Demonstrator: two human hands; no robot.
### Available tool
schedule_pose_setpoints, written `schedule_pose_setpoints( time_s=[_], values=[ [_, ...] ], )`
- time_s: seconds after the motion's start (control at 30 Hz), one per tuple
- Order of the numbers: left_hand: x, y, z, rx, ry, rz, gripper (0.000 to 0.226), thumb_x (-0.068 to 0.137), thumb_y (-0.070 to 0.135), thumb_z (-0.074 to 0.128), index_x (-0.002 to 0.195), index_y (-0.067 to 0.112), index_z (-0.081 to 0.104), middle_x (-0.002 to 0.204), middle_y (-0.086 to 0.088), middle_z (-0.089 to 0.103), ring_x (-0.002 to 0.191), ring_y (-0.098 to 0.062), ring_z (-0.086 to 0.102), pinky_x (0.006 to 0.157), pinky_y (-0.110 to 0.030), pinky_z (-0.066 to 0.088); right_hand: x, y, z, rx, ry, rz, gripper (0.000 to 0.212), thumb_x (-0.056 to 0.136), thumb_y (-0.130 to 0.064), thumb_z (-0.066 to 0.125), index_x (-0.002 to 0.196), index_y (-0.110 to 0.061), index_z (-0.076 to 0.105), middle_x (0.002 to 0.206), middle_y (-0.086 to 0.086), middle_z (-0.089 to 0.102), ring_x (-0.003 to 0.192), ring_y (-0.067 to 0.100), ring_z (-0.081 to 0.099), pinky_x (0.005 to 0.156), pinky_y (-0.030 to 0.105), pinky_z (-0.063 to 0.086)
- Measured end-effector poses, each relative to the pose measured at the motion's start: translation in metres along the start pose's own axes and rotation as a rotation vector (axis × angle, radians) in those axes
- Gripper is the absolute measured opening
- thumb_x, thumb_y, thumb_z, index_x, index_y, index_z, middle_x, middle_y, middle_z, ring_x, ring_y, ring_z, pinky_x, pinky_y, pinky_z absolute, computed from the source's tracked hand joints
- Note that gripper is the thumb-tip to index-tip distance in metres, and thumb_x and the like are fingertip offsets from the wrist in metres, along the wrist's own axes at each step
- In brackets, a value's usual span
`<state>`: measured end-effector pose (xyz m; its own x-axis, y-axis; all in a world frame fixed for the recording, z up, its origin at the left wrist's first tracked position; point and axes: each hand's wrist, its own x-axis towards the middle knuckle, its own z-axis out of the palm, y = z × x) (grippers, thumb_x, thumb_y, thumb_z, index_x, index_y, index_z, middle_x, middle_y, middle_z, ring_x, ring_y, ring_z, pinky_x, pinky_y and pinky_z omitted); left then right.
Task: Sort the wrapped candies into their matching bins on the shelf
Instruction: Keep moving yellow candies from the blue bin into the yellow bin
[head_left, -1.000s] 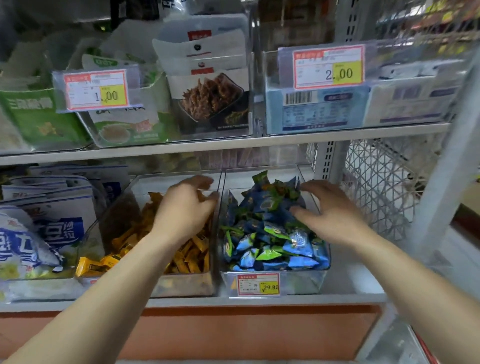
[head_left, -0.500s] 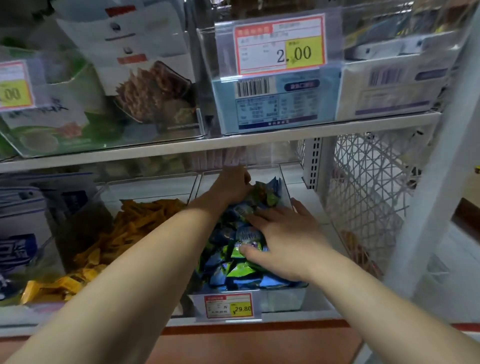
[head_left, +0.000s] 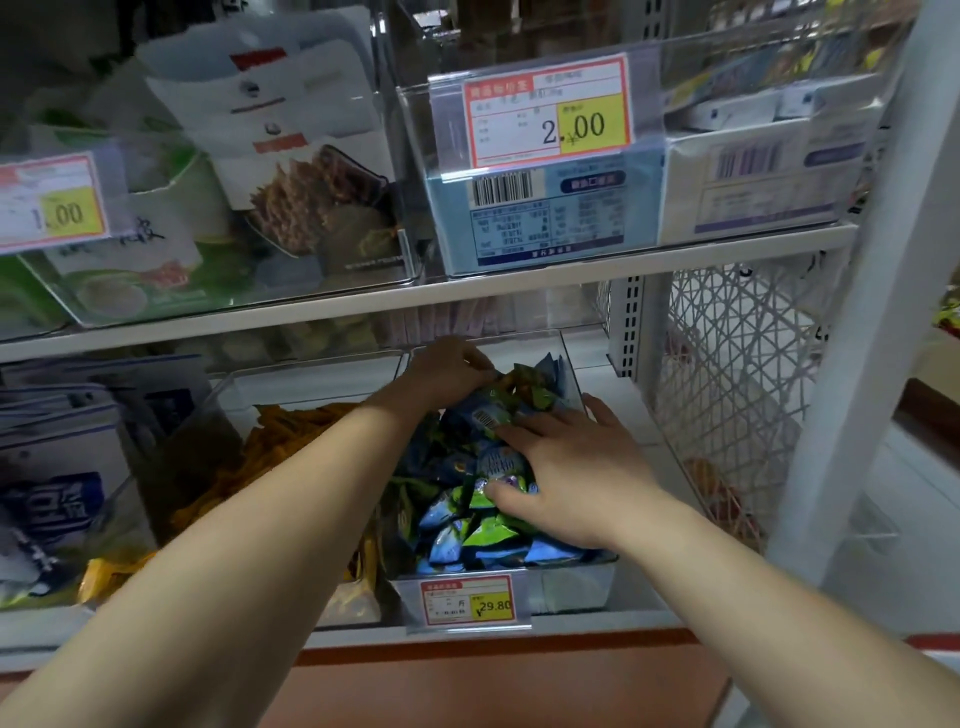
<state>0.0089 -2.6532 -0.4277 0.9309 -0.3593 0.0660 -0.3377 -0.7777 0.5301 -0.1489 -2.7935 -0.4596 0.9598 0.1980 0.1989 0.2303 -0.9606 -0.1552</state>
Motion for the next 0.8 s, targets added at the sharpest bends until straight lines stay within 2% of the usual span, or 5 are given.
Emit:
schedule_pose_setpoints(
  time_s=[0.1,0.2,0.4,0.63,0.8],
  values=[
    [-0.011,-0.008,-0.014,-0.103,-0.058,0.041,0.018,0.08,0.028,0.082,0.096,0.021,0.078,0.094,0.004,0.074,0.091,-0.015,0.069,0.079,-0.027,0.056,-0.001,-0.001,0.0,-0.004,-0.001,0.007,0.075,0.081,-0.077,0.026,0.145,-0.04,0.038,0.148,-0.011,0.046,0.138,0.02,0.037,0.116,0.044,0.013],
    [-0.02,-0.012,-0.02,-0.099,-0.117,0.037,0.021,0.078,0.018,0.083,0.096,0.027,0.076,0.092,0.014,0.07,0.085,-0.002,0.065,0.063,-0.008,0.046,-0.001,-0.002,0.0,-0.008,0.009,0.009,0.073,0.082,-0.076,0.028,0.145,-0.041,0.037,0.146,-0.011,0.047,0.136,0.02,0.038,0.115,0.042,0.014],
    [-0.037,-0.01,-0.012,-0.104,0.009,0.062,0.016,0.085,0.025,0.077,0.1,0.018,0.077,0.1,0.005,0.072,0.094,-0.009,0.065,0.087,-0.027,0.05,0.0,-0.002,0.0,-0.021,0.011,0.017,0.075,0.081,-0.077,0.027,0.147,-0.042,0.036,0.149,-0.01,0.045,0.137,0.022,0.036,0.117,0.045,0.015],
    [-0.074,-0.001,-0.018,-0.289,0.336,0.078,0.015,0.086,0.02,0.075,0.086,0.034,0.068,0.09,0.018,0.069,0.087,0.003,0.064,0.075,-0.013,0.047,0.005,-0.003,-0.003,-0.102,0.089,0.084,0.08,0.084,-0.078,0.029,0.148,-0.03,0.034,0.152,0.0,0.038,0.142,0.025,0.028,0.12,0.053,0.008],
    [-0.106,0.014,-0.009,-0.557,0.234,0.199,0.023,0.083,0.005,0.076,0.086,0.028,0.071,0.083,0.011,0.073,0.08,-0.003,0.069,0.073,-0.019,0.055,0.011,-0.002,-0.014,0.416,0.267,0.064,0.056,0.096,-0.044,0.049,0.149,-0.033,0.034,0.146,-0.002,0.048,0.131,0.021,0.042,0.104,0.035,0.036]
  ],
)
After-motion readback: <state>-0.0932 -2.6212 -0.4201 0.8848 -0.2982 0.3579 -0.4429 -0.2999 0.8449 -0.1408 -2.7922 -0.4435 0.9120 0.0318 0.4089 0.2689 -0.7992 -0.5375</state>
